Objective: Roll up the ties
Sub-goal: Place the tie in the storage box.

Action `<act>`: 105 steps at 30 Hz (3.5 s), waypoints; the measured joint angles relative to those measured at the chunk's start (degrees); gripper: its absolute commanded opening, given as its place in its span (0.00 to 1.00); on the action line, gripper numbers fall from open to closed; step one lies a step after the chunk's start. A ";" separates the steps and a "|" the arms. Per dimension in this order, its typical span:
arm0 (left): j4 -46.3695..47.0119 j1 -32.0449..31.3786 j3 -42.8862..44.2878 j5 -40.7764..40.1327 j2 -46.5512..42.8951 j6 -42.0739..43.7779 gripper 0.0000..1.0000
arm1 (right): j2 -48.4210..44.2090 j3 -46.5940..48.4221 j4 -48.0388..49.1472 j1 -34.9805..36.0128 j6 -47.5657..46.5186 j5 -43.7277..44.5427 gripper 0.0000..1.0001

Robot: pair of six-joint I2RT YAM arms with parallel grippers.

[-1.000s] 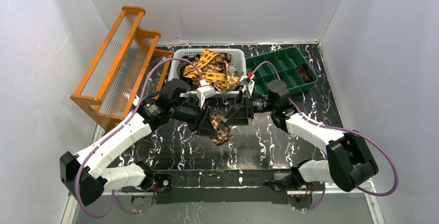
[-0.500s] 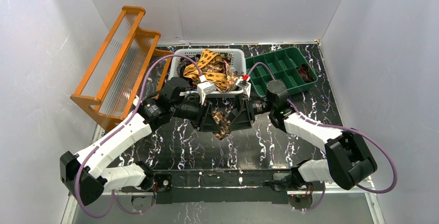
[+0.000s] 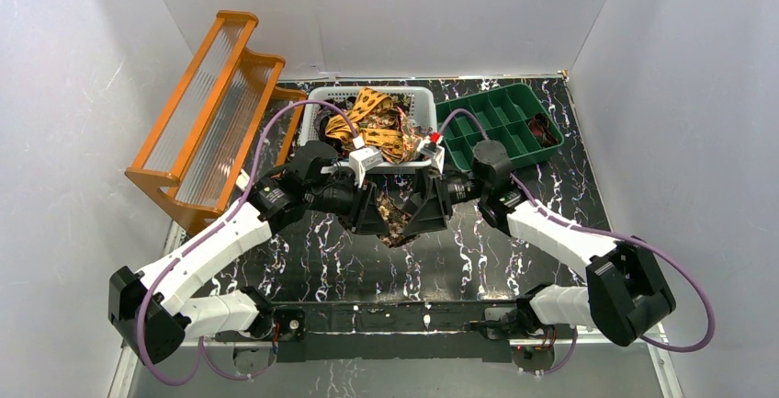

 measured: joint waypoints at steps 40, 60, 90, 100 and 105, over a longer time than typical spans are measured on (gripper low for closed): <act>3.78 -0.13 -2.14 3.74 -0.66 -2.97 0.04 | 0.90 3.10 -15.63 4.42 -8.94 5.44 0.24; 2.73 -0.11 -2.03 -2.16 -0.81 -3.54 0.61 | 1.20 3.30 -21.20 4.87 -11.85 7.76 0.01; -0.72 3.45 -3.02 -31.52 -10.32 -9.73 0.98 | 9.05 37.64 -69.70 -7.28 -29.20 62.88 0.01; -0.44 3.45 -4.13 -28.81 -10.32 -9.81 0.98 | 24.55 50.69 -79.76 -25.59 -39.01 71.63 0.01; 0.15 3.45 -5.03 -27.02 -10.49 -9.77 0.98 | 31.36 57.13 -81.94 -32.20 -45.13 71.45 0.01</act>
